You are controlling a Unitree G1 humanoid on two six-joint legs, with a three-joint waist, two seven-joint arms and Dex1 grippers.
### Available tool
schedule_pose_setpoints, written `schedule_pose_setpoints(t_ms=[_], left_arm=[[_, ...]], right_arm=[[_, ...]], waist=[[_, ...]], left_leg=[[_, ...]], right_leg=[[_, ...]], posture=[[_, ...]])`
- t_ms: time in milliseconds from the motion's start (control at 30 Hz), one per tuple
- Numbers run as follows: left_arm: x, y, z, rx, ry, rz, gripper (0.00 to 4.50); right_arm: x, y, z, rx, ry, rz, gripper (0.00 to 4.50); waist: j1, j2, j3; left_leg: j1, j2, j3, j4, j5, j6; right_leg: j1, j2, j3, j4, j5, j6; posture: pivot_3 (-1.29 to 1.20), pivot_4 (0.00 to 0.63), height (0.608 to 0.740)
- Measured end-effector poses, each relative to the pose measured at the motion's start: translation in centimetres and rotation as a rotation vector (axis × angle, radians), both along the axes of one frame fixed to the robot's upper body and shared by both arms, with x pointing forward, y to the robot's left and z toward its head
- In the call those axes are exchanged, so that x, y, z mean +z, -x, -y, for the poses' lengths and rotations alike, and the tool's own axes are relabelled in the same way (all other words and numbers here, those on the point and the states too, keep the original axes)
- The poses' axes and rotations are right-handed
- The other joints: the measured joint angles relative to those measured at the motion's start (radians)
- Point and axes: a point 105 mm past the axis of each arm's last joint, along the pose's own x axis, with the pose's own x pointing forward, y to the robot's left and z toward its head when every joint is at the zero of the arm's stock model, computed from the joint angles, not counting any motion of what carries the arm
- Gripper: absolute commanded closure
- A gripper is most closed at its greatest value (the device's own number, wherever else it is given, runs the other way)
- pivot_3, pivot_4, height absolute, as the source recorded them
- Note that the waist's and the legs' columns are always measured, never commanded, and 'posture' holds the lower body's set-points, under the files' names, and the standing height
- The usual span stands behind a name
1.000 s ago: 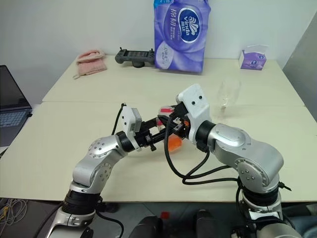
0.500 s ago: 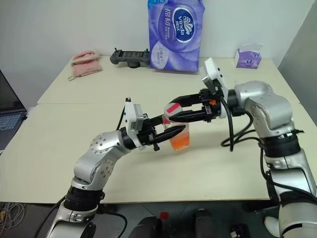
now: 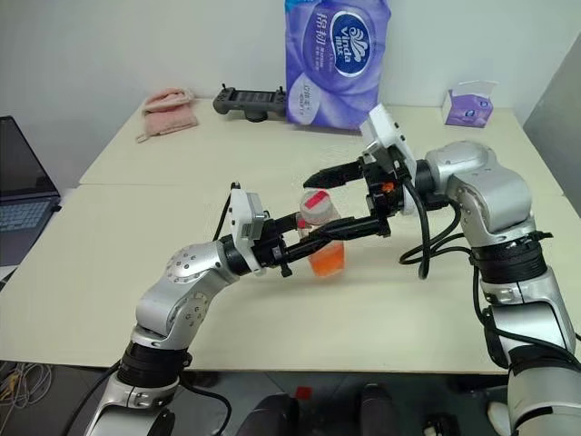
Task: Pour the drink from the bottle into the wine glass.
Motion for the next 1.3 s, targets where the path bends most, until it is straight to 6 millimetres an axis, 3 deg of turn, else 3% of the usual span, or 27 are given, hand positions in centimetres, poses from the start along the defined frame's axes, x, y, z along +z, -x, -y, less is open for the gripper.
schedule_pose_setpoints(t_ms=[100,367,633,1267,1300], left_arm=[[-0.3,-0.2,-0.1,0.004,-0.005,-0.01,2.69],[-0.4,-0.3,-0.2,0.015,-0.01,-0.004,2.69],[-0.8,-1.1,-0.6,0.022,-0.018,-0.014,2.69],[-0.5,-1.1,-0.2,0.007,-0.01,-0.005,2.69],[-0.5,-1.1,-0.3,0.008,-0.01,-0.005,2.69]], right_arm=[[0.3,-0.3,0.0,-0.15,-0.055,0.02,0.0],[-1.4,2.8,-0.9,-0.336,-0.102,-0.027,0.0],[-2.4,1.6,-1.0,-0.702,-0.193,-0.02,0.0],[-3.8,1.7,-1.5,-0.889,-0.208,-0.085,0.0],[-3.8,1.7,-1.5,-0.891,-0.21,-0.086,0.17]], waist=[[0.001,0.0,0.0],[0.002,0.0,0.0],[0.0,0.0,0.0],[-0.004,0.0,0.0],[-0.004,0.0,0.0]], left_leg=[[-0.001,0.0,0.0,0.0,0.0,0.0],[-0.003,0.0,0.0,0.0,0.0,0.0],[-0.002,0.0,0.0,0.001,0.001,-0.002],[-0.003,-0.001,0.001,0.0,0.001,-0.002],[-0.003,-0.001,0.001,0.0,0.001,-0.002]], right_leg=[[-0.001,0.0,0.001,0.001,0.0,0.0],[-0.003,0.0,0.001,0.001,0.0,0.0],[-0.003,0.001,0.001,0.002,0.0,0.0],[-0.005,0.002,0.001,0.004,0.0,0.0],[-0.005,0.002,0.001,0.004,0.0,0.0]], posture=[[0.0,0.15,0.74],[0.0,0.15,0.74],[0.0,0.15,0.74],[0.0,0.15,0.74],[0.0,0.15,0.74]])
